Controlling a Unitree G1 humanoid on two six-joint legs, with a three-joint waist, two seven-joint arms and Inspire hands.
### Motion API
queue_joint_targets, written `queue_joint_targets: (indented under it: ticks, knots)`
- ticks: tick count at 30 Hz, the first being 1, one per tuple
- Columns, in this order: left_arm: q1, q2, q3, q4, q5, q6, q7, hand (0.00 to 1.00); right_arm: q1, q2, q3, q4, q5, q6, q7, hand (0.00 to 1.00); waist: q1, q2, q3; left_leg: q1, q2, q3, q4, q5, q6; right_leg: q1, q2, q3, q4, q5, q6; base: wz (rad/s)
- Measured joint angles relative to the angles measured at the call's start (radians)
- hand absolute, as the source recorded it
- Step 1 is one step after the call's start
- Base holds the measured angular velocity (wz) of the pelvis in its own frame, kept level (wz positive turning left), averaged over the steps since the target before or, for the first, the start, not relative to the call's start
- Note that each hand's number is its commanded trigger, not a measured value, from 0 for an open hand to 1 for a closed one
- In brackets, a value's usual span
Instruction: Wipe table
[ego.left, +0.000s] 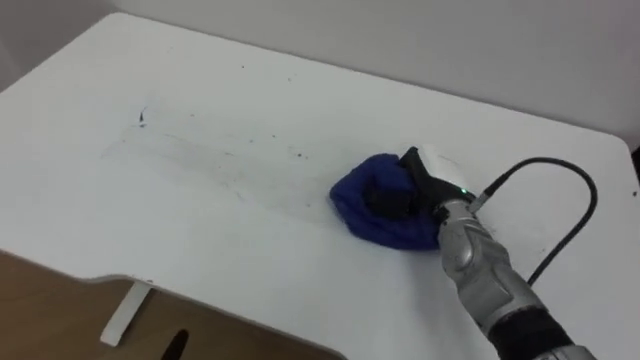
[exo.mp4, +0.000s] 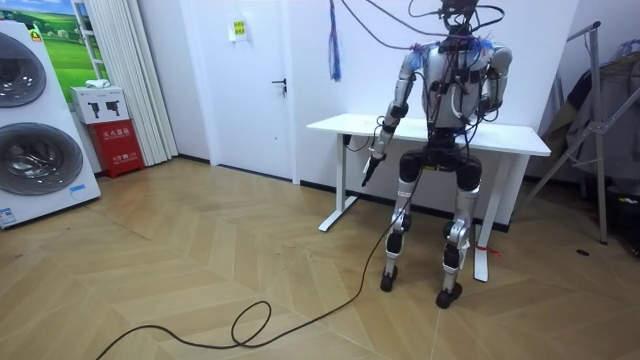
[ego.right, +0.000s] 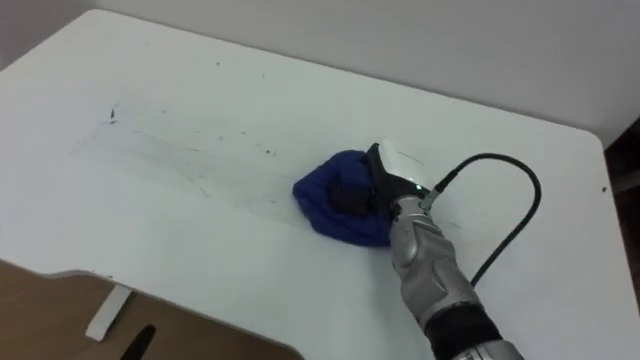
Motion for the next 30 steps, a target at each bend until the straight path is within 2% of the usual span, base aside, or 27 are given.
queue_joint_targets:
  ticks: [1,4,9,15,21,23,27,30]
  knots:
    - [0.002,0.0,0.0,-0.006,-0.002,-0.002,0.0,0.0,0.004,0.0,-0.001,0.002,0.0,-0.003,-0.004,0.0,0.0,0.0,-0.0001,0.004,0.0,0.003,-0.001,0.0,0.0,0.003,0.0,0.002,0.0,0.0,0.0,-0.1]
    - [0.004,0.0,-0.001,-0.012,-0.004,-0.013,-0.001,0.0,0.025,0.0,-0.005,0.027,0.001,-0.009,-0.017,0.0,-0.01,0.0,-0.0014,0.02,0.0,0.012,-0.003,0.0,0.0,0.015,0.0,0.008,0.0,0.0,0.001,-0.06]
    - [0.003,0.0,-0.005,-0.014,-0.009,-0.023,-0.006,0.0,0.066,-0.015,0.002,0.028,-0.049,-0.026,-0.025,0.0,-0.014,-0.012,-0.0117,0.027,0.0,0.02,-0.01,-0.004,0.004,0.025,0.0,0.019,0.003,0.0,0.001,-0.03]
    - [0.003,-0.008,-0.008,-0.014,-0.011,-0.026,-0.008,0.0,0.118,-0.021,-0.003,-0.056,-0.054,-0.027,-0.011,0.0,-0.035,-0.006,-0.0112,0.037,0.0,0.025,-0.01,-0.004,0.004,0.03,0.001,0.025,0.003,0.0,0.001,-0.02]
    - [0.003,-0.021,0.0,-0.012,-0.017,-0.041,-0.03,0.0,0.217,-0.057,-0.005,-0.246,-0.051,-0.03,0.035,0.0,-0.074,0.017,-0.0095,0.041,0.0,0.048,-0.019,-0.004,0.005,0.02,0.001,0.047,0.005,0.0,0.001,-0.09]
    - [0.003,-0.022,0.0,-0.024,-0.014,-0.041,-0.045,0.0,0.231,-0.061,-0.015,-0.284,-0.072,-0.026,0.05,0.0,-0.09,0.022,-0.0063,0.036,0.0,0.055,-0.021,-0.004,0.005,0.009,0.001,0.055,0.007,-0.001,0.001,-0.14]
    - [0.003,-0.022,0.001,-0.061,-0.016,-0.044,-0.056,0.0,0.234,-0.087,-0.016,-0.323,-0.068,-0.022,0.082,0.0,-0.097,0.021,-0.0067,0.037,0.001,0.08,-0.023,-0.004,0.005,-0.014,0.001,0.082,0.023,-0.001,0.002,-0.2]
    - [0.003,-0.02,0.004,-0.062,-0.016,-0.045,-0.056,0.0,0.234,-0.096,-0.024,-0.323,-0.057,-0.02,0.089,0.0,-0.112,0.008,-0.0134,0.04,0.0,0.086,-0.023,-0.004,0.006,-0.018,0.001,0.094,0.024,-0.001,0.002,-0.1]
